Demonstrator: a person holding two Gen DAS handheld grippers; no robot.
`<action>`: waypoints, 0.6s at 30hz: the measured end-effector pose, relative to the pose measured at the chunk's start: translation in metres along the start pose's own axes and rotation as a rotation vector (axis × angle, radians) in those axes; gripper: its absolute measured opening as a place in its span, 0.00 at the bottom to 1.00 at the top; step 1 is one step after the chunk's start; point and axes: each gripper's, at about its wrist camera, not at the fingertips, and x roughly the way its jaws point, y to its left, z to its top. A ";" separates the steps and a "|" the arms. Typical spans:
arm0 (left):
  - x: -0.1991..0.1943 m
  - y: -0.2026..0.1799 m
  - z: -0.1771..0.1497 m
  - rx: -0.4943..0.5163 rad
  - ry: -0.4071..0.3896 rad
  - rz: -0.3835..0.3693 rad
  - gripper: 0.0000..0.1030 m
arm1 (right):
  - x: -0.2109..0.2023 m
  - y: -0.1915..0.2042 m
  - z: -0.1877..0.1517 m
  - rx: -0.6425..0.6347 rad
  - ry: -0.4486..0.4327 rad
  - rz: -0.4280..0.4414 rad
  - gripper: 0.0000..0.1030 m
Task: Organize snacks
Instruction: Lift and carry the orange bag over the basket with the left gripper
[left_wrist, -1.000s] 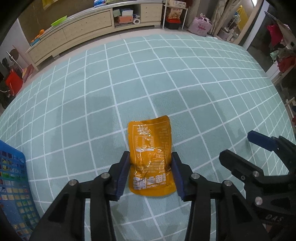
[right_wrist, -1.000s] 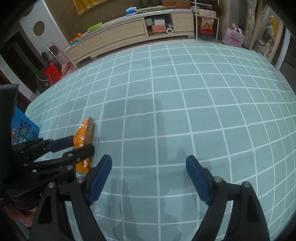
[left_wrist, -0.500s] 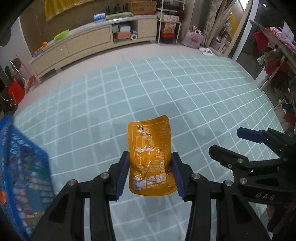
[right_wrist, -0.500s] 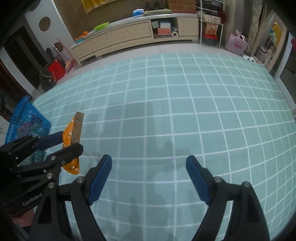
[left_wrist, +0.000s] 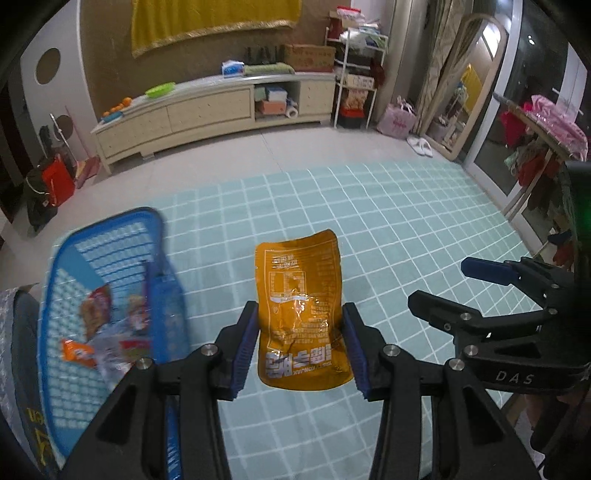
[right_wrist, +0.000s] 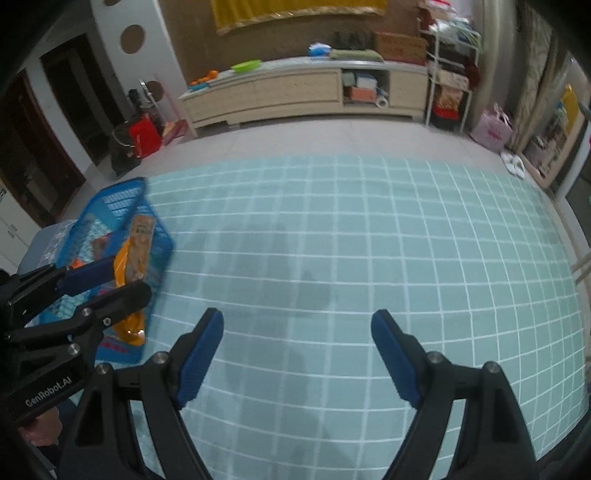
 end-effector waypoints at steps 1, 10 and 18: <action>-0.005 0.003 -0.002 -0.002 -0.004 0.007 0.41 | -0.003 0.007 0.000 -0.008 -0.005 0.002 0.83; -0.052 0.047 -0.021 -0.036 -0.029 0.059 0.42 | -0.020 0.071 0.007 -0.064 -0.051 0.038 0.83; -0.069 0.099 -0.037 -0.089 -0.038 0.095 0.42 | -0.006 0.123 0.017 -0.108 -0.073 0.068 0.83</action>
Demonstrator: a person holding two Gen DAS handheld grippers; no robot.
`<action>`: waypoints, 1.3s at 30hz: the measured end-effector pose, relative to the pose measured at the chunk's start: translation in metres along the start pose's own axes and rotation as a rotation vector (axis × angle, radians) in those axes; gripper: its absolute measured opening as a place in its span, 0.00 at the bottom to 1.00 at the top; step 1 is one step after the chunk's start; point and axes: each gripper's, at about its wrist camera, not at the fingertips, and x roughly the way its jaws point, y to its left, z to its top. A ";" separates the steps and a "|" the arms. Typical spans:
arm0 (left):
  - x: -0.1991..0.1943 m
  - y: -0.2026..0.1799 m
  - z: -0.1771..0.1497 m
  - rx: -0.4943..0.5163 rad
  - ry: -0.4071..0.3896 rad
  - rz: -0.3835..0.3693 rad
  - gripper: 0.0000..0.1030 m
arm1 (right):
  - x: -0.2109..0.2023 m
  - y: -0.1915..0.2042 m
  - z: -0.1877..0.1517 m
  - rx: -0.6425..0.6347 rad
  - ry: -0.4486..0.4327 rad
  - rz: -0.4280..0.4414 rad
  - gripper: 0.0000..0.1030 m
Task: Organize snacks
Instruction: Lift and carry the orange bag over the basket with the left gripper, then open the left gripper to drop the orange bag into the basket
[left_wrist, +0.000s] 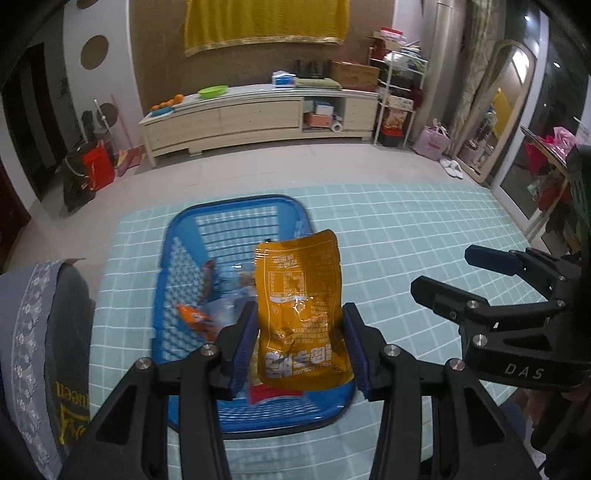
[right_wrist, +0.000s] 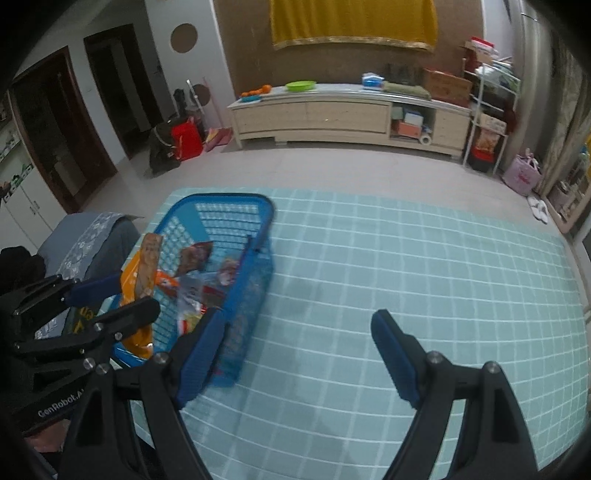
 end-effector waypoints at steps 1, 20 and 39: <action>-0.001 0.007 0.000 -0.002 0.000 0.003 0.42 | 0.004 0.005 0.002 -0.007 0.001 0.004 0.83; 0.075 0.066 0.018 -0.044 0.062 -0.025 0.43 | 0.072 0.041 0.025 -0.116 0.008 -0.035 0.83; 0.075 0.062 0.015 -0.075 0.019 -0.076 0.63 | 0.057 0.013 0.023 -0.016 -0.015 -0.038 0.83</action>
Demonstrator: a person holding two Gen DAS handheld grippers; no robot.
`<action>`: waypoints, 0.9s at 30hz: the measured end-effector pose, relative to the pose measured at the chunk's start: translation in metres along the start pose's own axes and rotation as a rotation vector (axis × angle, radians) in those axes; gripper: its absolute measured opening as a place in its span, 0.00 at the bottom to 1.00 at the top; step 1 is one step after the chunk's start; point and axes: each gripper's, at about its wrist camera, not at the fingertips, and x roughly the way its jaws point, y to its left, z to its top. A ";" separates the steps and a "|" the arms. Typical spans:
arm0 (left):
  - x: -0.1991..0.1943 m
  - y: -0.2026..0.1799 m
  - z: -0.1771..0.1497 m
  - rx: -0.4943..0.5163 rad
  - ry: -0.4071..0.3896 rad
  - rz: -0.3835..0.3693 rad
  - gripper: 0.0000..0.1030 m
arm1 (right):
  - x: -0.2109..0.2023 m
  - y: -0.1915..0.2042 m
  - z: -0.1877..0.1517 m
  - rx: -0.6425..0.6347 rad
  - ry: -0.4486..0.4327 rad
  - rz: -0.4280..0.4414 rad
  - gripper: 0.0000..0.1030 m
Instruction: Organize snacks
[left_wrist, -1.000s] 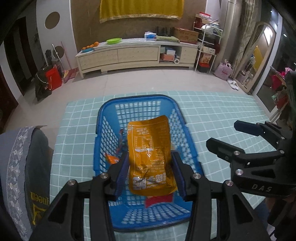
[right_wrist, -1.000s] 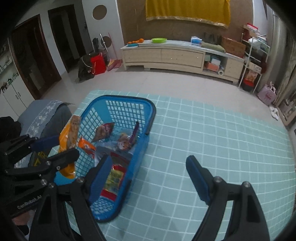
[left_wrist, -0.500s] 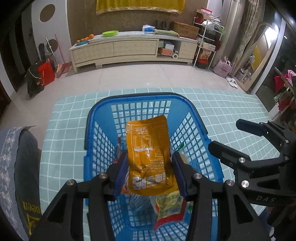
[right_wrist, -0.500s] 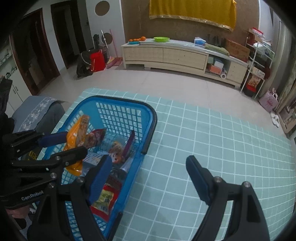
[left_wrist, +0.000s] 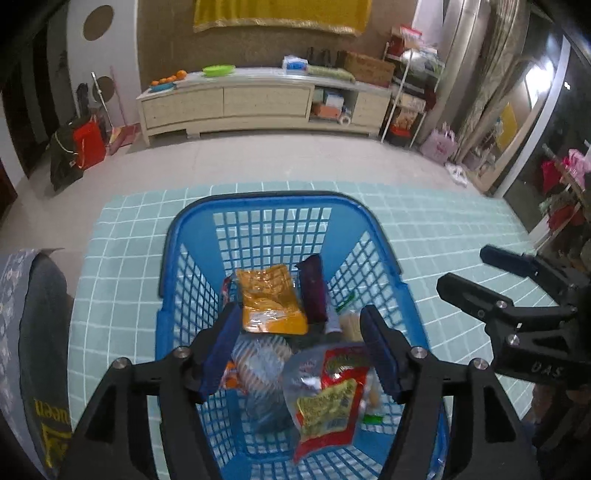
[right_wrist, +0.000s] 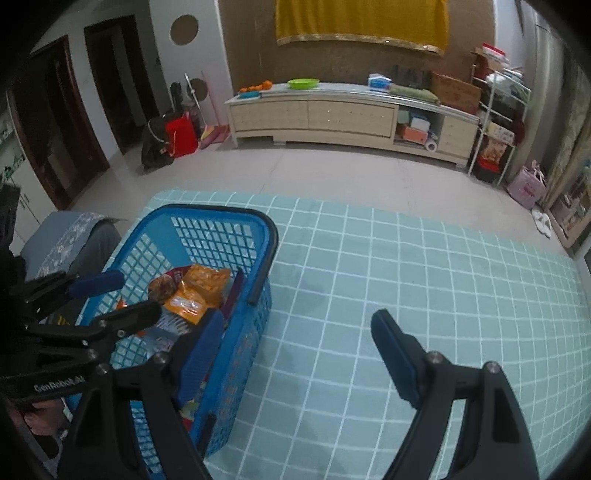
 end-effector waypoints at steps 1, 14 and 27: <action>-0.007 -0.001 -0.005 -0.005 -0.011 -0.008 0.63 | -0.005 0.000 -0.003 0.009 -0.003 0.000 0.83; -0.148 -0.053 -0.083 0.045 -0.266 0.065 0.63 | -0.134 0.027 -0.064 0.011 -0.193 -0.014 0.87; -0.251 -0.103 -0.149 0.087 -0.488 0.065 1.00 | -0.251 0.039 -0.126 0.025 -0.372 -0.094 1.00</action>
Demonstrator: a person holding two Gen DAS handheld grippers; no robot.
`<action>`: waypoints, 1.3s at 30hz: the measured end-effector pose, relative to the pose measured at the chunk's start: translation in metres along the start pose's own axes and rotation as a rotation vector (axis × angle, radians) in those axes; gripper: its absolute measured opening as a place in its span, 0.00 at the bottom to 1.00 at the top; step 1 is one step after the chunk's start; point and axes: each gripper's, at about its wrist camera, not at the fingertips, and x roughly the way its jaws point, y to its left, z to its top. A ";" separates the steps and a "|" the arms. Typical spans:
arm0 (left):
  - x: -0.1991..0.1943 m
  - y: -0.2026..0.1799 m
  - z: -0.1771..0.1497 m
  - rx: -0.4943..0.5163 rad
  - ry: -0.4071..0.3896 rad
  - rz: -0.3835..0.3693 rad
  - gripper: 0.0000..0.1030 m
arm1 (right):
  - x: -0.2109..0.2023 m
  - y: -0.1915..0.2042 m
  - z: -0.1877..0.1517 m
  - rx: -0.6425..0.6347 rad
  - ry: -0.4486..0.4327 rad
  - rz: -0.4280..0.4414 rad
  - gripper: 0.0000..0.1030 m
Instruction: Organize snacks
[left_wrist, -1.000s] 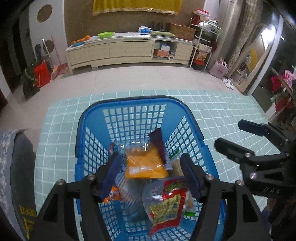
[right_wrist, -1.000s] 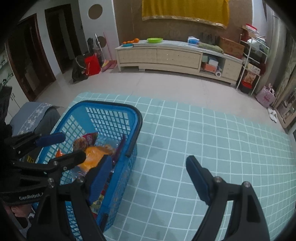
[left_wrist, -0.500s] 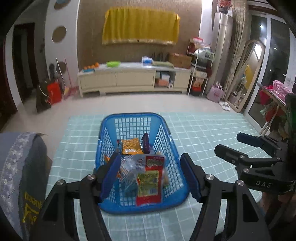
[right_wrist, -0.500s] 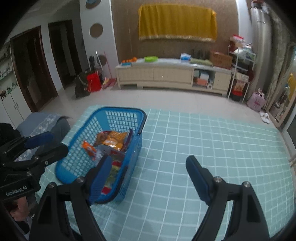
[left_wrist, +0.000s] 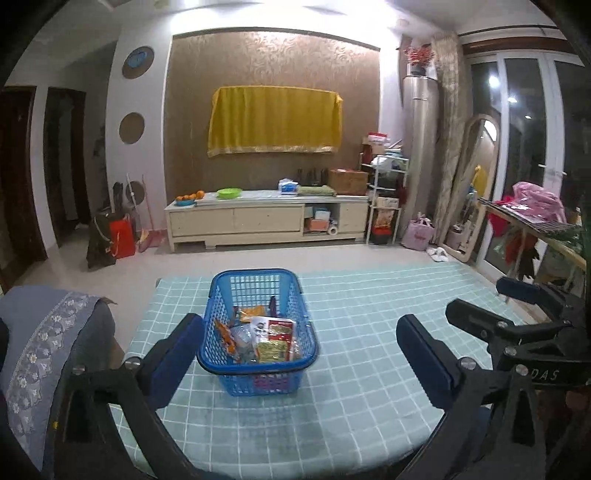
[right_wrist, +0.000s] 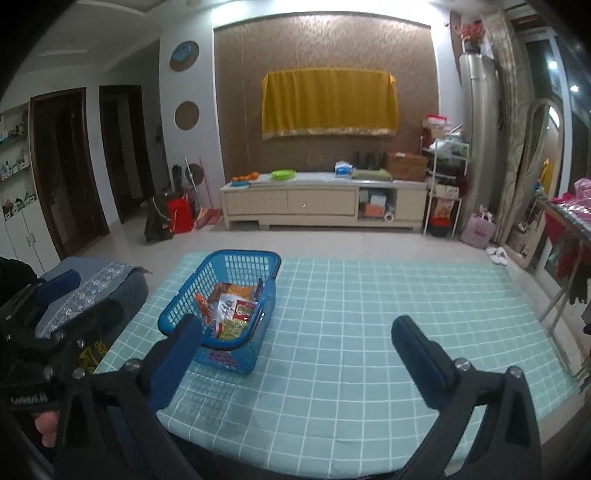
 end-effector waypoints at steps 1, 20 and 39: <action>-0.007 -0.003 0.000 0.005 -0.009 -0.001 1.00 | -0.005 0.001 0.000 -0.005 -0.009 -0.005 1.00; -0.050 -0.020 -0.014 0.037 -0.032 0.011 1.00 | -0.055 0.002 -0.014 0.008 -0.085 -0.011 1.00; -0.053 -0.019 -0.016 0.018 -0.036 -0.009 1.00 | -0.067 0.002 -0.027 0.005 -0.097 -0.008 1.00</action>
